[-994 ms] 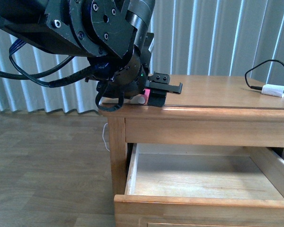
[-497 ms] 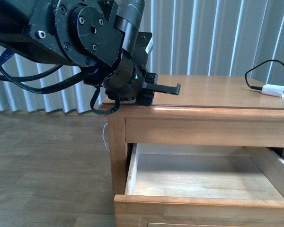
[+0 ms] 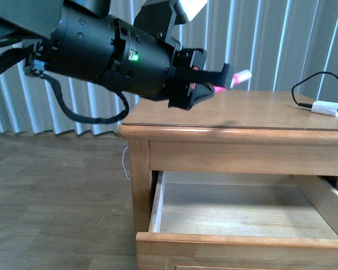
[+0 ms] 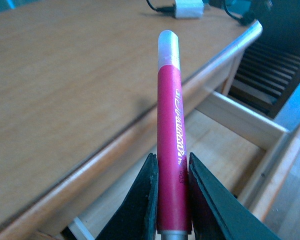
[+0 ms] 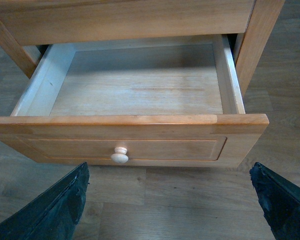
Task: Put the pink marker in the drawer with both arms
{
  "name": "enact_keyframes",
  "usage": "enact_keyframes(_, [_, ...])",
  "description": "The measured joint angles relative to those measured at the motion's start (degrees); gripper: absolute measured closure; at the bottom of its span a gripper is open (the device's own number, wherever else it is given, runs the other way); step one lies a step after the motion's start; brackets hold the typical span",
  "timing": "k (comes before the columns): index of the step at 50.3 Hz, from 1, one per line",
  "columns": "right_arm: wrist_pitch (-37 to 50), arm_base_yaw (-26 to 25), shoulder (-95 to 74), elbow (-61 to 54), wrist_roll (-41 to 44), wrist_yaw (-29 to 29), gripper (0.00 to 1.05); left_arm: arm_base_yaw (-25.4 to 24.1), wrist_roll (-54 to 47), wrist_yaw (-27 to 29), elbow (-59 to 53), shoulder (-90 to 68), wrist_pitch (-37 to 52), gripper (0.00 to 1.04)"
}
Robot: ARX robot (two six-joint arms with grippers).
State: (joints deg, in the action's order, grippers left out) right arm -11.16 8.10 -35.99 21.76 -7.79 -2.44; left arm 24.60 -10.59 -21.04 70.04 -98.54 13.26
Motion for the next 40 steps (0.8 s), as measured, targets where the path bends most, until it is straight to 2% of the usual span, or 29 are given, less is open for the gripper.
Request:
enact_keyframes(8, [0.00,0.00,0.00,0.00,0.00,0.00,0.09,0.00,-3.80,-0.46,-2.69,-0.70,-0.48,0.90])
enact_keyframes(38, [0.00,0.00,0.00,0.00,0.00,-0.02,0.09,2.29,-8.90,8.00,-4.17,-13.53,3.41,0.90])
enact_keyframes(40, [0.00,0.00,0.00,0.00,0.00,0.00,0.09,2.47,-8.85,8.04,-4.02,-13.79,3.26,0.83])
